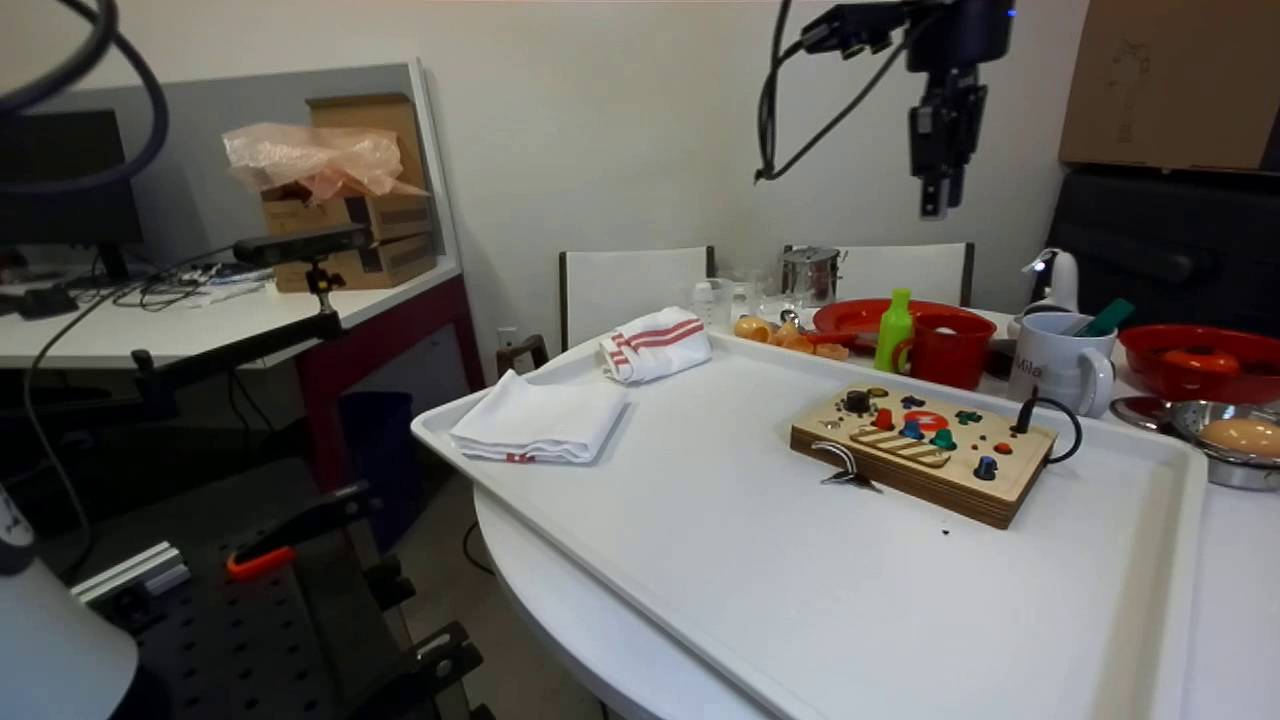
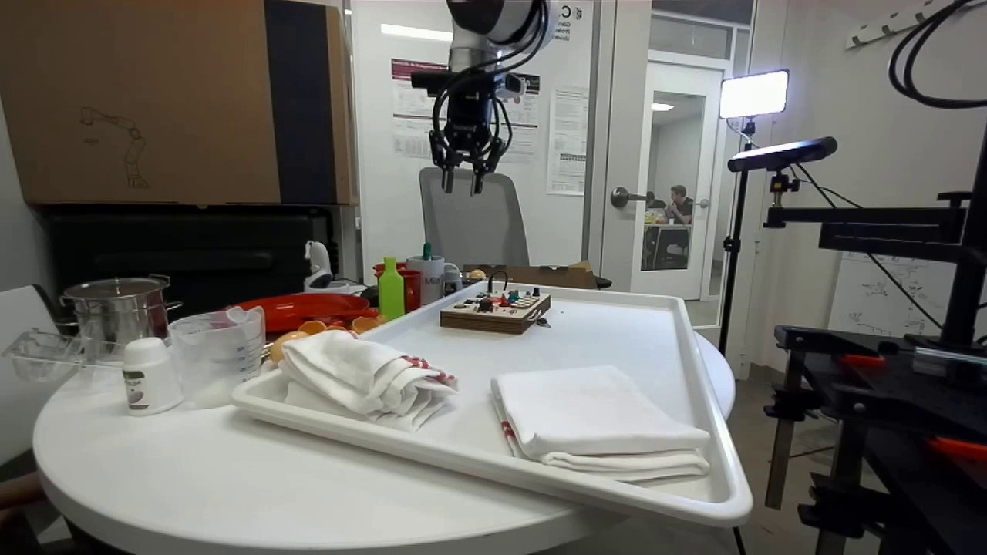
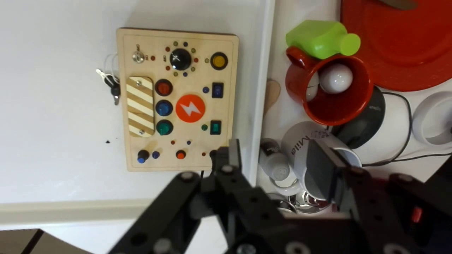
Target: Push the button on the left
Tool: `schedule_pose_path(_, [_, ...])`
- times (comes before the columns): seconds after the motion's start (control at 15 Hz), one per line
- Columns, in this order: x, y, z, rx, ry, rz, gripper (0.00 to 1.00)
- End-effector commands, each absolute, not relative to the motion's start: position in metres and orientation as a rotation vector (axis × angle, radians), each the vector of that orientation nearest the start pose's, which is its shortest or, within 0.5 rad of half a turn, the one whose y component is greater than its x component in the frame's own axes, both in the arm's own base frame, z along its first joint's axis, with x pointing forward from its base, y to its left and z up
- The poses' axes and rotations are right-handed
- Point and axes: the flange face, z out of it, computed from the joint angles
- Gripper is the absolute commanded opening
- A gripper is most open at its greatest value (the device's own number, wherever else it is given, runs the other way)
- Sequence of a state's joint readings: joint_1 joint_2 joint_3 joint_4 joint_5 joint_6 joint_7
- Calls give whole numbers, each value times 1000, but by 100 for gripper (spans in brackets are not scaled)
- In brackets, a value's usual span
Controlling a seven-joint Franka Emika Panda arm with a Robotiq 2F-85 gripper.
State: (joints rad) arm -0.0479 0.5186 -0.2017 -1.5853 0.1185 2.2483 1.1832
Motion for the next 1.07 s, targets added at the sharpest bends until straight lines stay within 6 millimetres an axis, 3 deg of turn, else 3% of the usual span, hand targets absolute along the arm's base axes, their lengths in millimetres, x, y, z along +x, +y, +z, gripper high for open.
schedule_pose_path(0.0, [637, -122, 377, -2259, 2114, -206, 85])
schedule_pose_path(0.13, [617, -104, 382, -2251, 2131, -204, 99])
schedule_pose_path(0.53, [557, -49, 387, -2169, 2216, -191, 100])
schedule_pose_path(0.6, [586, -62, 381, -2219, 2197, -154, 100])
schedule_pose_path(0.73, [580, -55, 383, -2220, 2191, -149, 100])
schedule_pose_path(1.0, [582, -62, 379, -2213, 2205, -145, 100])
